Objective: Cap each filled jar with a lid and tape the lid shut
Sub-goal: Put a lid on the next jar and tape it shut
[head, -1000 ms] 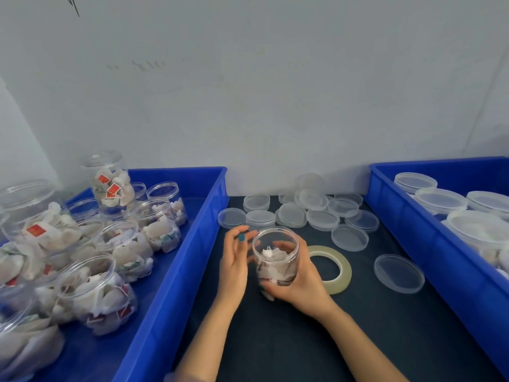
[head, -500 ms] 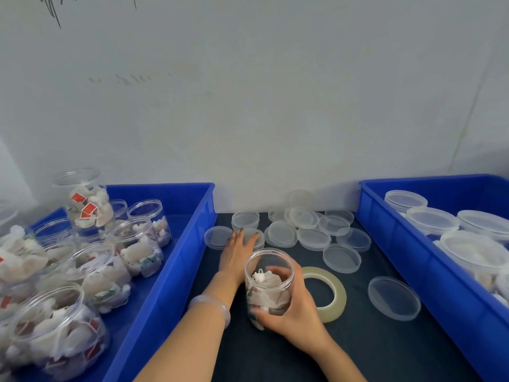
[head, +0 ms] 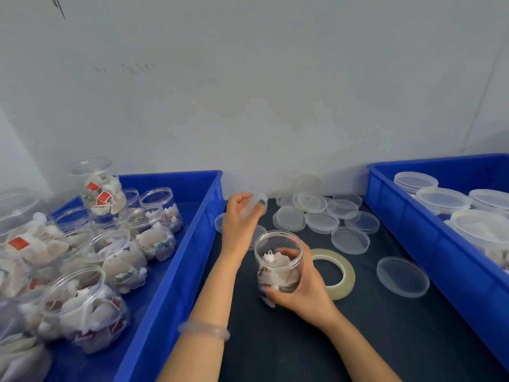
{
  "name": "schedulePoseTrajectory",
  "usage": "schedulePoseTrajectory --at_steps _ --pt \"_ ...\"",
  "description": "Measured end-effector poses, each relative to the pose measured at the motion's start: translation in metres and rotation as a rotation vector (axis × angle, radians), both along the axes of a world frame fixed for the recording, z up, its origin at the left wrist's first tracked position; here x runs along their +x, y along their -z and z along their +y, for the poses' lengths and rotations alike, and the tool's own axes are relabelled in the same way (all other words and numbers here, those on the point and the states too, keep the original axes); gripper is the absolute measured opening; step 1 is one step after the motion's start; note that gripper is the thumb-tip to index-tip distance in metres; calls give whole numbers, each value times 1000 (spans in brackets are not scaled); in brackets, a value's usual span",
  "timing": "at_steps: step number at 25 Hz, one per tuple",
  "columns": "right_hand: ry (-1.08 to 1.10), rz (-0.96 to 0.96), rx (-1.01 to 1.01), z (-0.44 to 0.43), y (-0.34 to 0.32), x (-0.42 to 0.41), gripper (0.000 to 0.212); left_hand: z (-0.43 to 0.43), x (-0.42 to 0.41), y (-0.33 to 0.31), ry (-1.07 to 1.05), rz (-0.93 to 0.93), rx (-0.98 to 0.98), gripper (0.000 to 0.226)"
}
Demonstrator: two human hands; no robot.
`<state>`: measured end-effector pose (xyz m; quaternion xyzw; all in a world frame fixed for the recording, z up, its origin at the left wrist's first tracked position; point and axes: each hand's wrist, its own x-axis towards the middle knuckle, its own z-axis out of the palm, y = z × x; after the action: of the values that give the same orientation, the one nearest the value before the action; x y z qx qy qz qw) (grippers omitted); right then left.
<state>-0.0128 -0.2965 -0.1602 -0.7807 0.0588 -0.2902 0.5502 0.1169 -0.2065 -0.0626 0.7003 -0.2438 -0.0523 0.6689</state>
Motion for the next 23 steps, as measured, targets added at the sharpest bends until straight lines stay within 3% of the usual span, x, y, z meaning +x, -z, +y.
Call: schedulePoseTrajectory --at_steps 1,3,5,7,11,15,17,20,23 --pt "0 1 6 0 0 -1 99 9 -14 -5 110 -40 -21 43" --pt "-1 2 5 1 -1 -2 96 26 -42 -8 285 -234 131 47" --pt "3 10 -8 2 -2 -2 91 33 -59 -1 297 -493 396 56" --pt "14 17 -15 3 -3 -2 91 31 -64 -1 213 -621 570 62" --pt "43 41 -17 6 -5 -2 83 27 -65 -2 60 -639 745 66" --pt "40 66 0 8 -2 -3 75 14 -77 4 -180 -527 910 72" --pt "30 53 -12 8 -4 -2 70 8 -78 5 -175 -587 905 76" --pt "15 36 -1 7 -8 -5 55 12 -70 4 18 -571 749 69" --pt "-51 37 50 2 -17 -15 66 26 -56 1 289 -414 560 58"
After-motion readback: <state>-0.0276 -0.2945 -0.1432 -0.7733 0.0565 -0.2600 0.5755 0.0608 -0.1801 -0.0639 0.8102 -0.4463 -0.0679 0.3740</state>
